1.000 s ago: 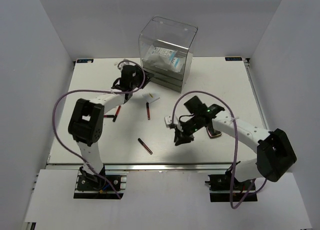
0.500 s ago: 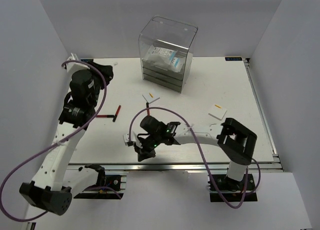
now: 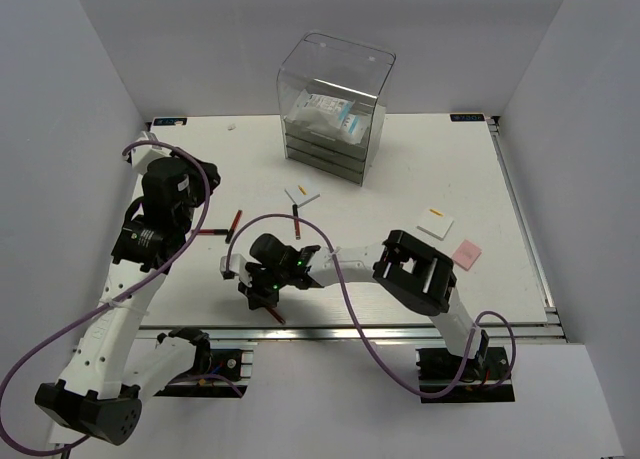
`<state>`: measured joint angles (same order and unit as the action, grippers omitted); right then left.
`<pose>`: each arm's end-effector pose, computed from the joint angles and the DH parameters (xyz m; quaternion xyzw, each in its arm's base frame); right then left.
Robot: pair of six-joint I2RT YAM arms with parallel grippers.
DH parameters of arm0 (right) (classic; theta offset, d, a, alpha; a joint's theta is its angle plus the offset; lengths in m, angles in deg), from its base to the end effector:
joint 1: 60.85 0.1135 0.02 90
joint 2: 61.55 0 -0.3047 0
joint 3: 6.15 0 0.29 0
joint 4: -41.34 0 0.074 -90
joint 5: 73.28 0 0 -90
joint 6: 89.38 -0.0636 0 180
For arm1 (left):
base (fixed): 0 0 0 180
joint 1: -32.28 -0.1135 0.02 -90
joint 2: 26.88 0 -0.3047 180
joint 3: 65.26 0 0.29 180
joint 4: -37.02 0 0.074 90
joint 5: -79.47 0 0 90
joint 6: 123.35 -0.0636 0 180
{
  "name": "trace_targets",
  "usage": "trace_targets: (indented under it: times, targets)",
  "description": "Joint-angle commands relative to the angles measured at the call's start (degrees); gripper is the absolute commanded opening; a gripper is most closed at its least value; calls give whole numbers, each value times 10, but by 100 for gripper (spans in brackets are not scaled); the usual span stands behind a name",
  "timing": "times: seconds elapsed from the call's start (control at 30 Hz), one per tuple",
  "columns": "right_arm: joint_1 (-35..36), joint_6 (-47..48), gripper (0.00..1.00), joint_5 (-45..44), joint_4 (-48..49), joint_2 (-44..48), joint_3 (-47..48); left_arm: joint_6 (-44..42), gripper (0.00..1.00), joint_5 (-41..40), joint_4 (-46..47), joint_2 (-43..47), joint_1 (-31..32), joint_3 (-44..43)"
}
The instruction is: Organize the makeup
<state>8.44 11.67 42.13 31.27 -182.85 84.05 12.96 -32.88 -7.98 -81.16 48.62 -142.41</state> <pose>0.1603 0.5013 0.1375 -0.6425 0.6201 0.3712 0.2548 0.2298 -0.0422 0.4236 -0.3150 0.7583 -0.1474 0.5514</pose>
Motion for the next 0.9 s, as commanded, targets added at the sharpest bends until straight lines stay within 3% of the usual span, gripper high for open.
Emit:
trace_targets:
  times: [0.0, 0.27, 0.6, 0.8, 0.87]
  targets:
    - [1, 2, 0, -40, -5, -4, 14, -12, 53, -8, -14, 7, 2, -17]
    - [-10, 29, 0, -69, -18, 47, -61, 5, 53, 7, 12, 14, 2, 15]
    - [-57, 67, 0, -58, -51, 75, -72, 15, 54, 24, 31, 15, 2, 38]
    - [-83, 93, 0, 117, -58, 195, -91, 22, 55, 56, 83, -8, 2, 54]
    - [-89, 101, 7, 160, -86, 239, -78, 26, 56, 75, 102, -19, 2, 62]
